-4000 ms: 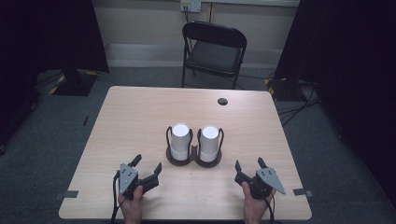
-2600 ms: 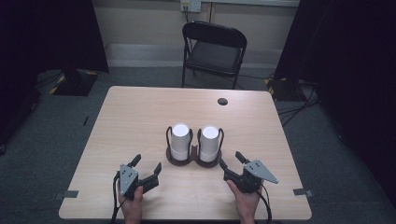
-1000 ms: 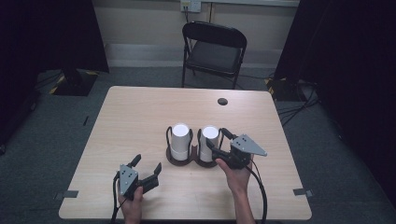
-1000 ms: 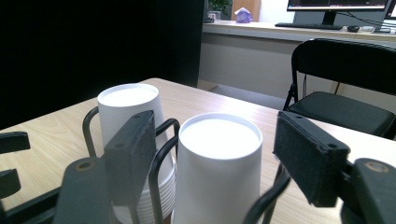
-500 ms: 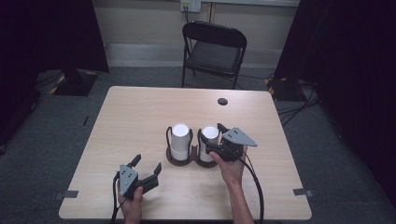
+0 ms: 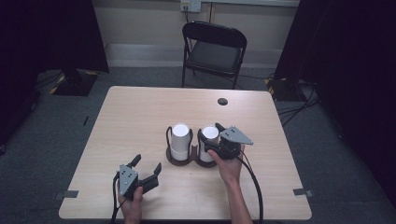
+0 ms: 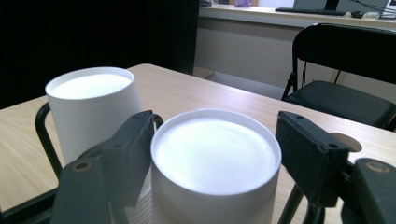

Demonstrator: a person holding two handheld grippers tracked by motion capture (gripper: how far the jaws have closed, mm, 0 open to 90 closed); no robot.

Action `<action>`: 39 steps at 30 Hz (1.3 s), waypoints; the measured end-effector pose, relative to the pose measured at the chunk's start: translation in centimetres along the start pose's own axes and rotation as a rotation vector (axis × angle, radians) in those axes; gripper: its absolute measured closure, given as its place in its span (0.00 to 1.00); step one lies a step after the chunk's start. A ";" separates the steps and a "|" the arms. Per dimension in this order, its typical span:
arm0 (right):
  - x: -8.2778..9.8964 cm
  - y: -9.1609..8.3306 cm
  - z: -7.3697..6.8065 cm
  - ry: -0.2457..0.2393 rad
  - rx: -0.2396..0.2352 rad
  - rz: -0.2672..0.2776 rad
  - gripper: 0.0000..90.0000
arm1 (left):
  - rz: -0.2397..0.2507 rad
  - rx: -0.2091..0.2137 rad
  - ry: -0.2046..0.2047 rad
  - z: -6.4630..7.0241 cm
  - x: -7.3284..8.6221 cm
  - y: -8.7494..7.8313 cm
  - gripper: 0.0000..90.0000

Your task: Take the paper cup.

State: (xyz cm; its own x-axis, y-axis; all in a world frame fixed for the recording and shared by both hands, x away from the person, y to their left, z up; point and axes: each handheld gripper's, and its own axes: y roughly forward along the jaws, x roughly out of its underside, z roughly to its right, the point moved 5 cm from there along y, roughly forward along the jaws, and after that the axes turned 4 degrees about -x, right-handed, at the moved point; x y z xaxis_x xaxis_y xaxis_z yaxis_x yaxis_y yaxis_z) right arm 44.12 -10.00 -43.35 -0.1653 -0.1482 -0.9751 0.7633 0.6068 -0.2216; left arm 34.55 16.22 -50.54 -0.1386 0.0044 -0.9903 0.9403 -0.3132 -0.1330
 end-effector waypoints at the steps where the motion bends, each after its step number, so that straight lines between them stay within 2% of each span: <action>1: 0.1 0.1 0.0 0.001 -0.004 -0.003 0.32 | 0.000 0.000 0.000 0.0 0.0 0.0 0.19; 16: 0.3 0.4 0.0 -0.018 0.003 -0.043 0.37 | 0.000 0.001 0.000 0.0 0.0 0.0 0.20; 23: 0.2 0.4 0.0 -0.014 -0.001 -0.034 0.38 | 0.000 0.005 0.005 0.0 0.0 0.0 0.25; 39: -0.7 -0.2 0.2 -0.016 0.016 -0.002 0.38 | 0.002 0.012 0.008 0.1 0.0 0.0 0.20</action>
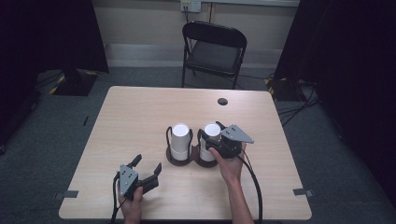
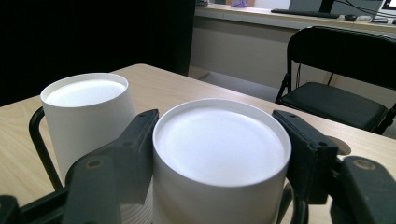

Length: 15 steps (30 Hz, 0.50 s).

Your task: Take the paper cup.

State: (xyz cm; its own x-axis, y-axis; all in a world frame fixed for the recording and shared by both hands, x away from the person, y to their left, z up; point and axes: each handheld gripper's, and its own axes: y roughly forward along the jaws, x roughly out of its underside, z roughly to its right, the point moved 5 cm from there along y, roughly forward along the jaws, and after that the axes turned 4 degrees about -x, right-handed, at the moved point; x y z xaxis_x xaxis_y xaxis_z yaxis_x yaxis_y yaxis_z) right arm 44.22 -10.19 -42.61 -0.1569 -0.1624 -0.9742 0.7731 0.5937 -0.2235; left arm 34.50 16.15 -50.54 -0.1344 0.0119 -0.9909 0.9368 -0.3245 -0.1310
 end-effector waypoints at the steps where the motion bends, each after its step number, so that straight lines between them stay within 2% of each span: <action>1: 0.0 0.0 0.0 0.000 0.000 -0.001 0.38 | 0.001 0.001 0.000 0.0 0.0 0.0 0.20; 5: 0.0 0.0 0.1 0.003 0.000 0.000 0.38 | 0.007 -0.001 -0.011 0.0 0.0 0.0 0.20; 10: -0.3 -0.2 0.1 0.016 -0.007 0.013 0.39 | 0.003 0.000 -0.003 0.0 0.0 0.0 0.20; 13: -0.5 -0.2 0.1 0.015 -0.002 0.007 0.39 | 0.002 -0.002 -0.002 0.1 0.0 0.0 0.29; 15: -0.7 -0.1 0.0 0.010 -0.008 0.012 0.39 | 0.001 0.001 0.001 0.1 0.0 0.0 0.27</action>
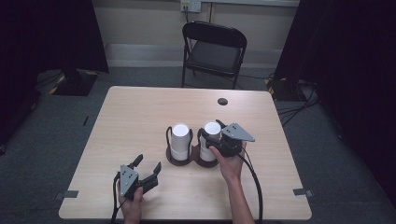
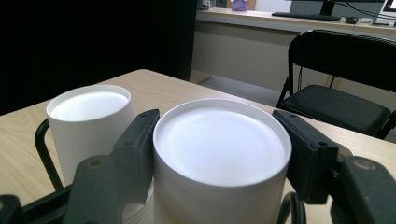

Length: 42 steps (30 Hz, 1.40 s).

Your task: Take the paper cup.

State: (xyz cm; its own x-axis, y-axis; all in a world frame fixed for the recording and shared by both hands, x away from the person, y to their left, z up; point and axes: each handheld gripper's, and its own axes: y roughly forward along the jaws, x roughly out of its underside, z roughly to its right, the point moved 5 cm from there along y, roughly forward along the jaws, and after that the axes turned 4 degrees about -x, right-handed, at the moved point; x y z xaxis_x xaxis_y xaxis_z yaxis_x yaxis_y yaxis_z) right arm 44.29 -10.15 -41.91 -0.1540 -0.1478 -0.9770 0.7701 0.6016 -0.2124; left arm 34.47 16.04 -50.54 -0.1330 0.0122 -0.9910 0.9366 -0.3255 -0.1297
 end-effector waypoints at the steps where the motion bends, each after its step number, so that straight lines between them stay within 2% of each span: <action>1: -0.1 0.0 0.0 0.000 0.002 0.000 0.39 | 0.000 0.000 0.001 0.0 0.0 0.0 0.27; 11: -0.8 -0.3 -0.1 -0.013 -0.001 0.011 0.39 | -0.003 0.016 -0.002 -0.1 0.0 0.0 0.22; 16: -1.5 -0.5 -0.2 -0.033 0.007 0.022 0.39 | -0.008 0.010 0.012 0.1 0.0 0.1 0.21; 19: -1.8 -0.7 -0.1 -0.033 0.004 0.028 0.39 | 0.007 0.026 0.011 0.2 0.0 0.1 0.20; 25: -2.0 -0.7 -0.2 -0.029 0.001 0.031 0.39 | 0.000 0.038 0.034 0.3 0.0 0.2 0.20; 29: -2.3 -0.9 -0.1 -0.015 0.000 0.044 0.39 | 0.015 0.031 0.018 0.2 0.0 0.1 0.18; 32: -2.6 -1.1 0.0 -0.017 0.002 0.046 0.39 | 0.023 0.037 0.000 0.1 -0.1 0.0 0.25; 38: -3.2 -1.4 0.1 -0.016 0.004 0.057 0.39 | 0.016 0.048 0.013 0.2 0.0 0.1 0.28; 40: -3.4 -1.4 0.1 -0.018 0.002 0.061 0.39 | 0.012 0.041 0.005 0.1 0.0 0.1 0.25; 42: -3.5 -1.5 0.0 -0.017 0.002 0.065 0.39 | 0.013 0.053 -0.004 0.0 0.0 0.1 0.23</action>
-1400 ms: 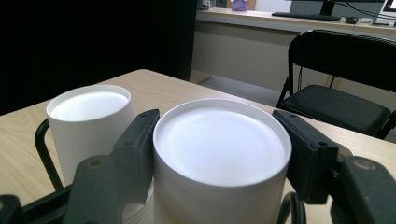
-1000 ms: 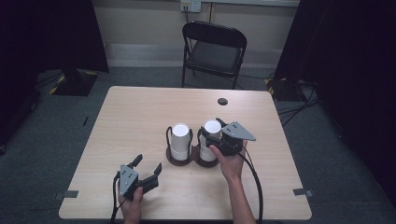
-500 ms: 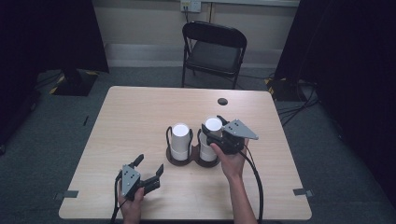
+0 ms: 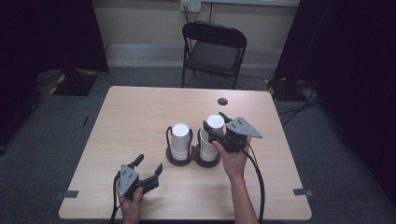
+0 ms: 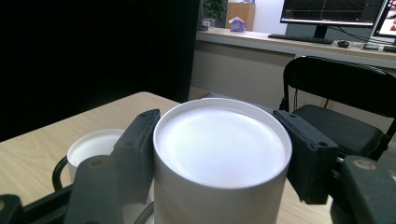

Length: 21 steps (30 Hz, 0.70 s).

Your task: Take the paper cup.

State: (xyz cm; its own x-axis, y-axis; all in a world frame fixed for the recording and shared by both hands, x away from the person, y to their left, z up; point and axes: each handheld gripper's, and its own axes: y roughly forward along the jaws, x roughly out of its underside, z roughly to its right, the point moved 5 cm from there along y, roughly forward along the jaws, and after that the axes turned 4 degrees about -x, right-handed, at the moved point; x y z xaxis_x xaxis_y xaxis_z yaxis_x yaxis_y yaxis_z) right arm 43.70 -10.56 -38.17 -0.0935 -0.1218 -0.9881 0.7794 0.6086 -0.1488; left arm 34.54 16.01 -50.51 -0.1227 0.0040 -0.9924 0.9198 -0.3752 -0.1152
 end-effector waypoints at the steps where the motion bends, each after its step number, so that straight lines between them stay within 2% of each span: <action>1: 0.0 0.0 0.0 -0.003 -0.002 0.003 0.39 | 0.003 0.001 -0.001 0.0 0.0 0.0 0.24; 6: -0.2 0.0 -0.1 -0.002 -0.007 0.003 0.39 | 0.005 -0.001 0.010 0.1 0.0 0.0 0.22; 10: -0.7 -0.2 0.0 0.001 -0.010 0.017 0.39 | 0.001 0.013 0.012 0.2 0.0 0.0 0.19; 21: -1.7 -1.1 0.3 0.003 0.001 0.049 0.39 | -0.007 0.005 0.012 0.1 0.0 0.1 0.18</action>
State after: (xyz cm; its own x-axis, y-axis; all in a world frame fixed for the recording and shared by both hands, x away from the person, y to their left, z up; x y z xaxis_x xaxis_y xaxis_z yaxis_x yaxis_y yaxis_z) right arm 43.18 -11.23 -36.31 -0.0576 -0.0893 -0.9943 0.7840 0.6127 -0.1004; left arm 34.58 15.90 -50.52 -0.1246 0.0179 -0.9920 0.9169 -0.3800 -0.1220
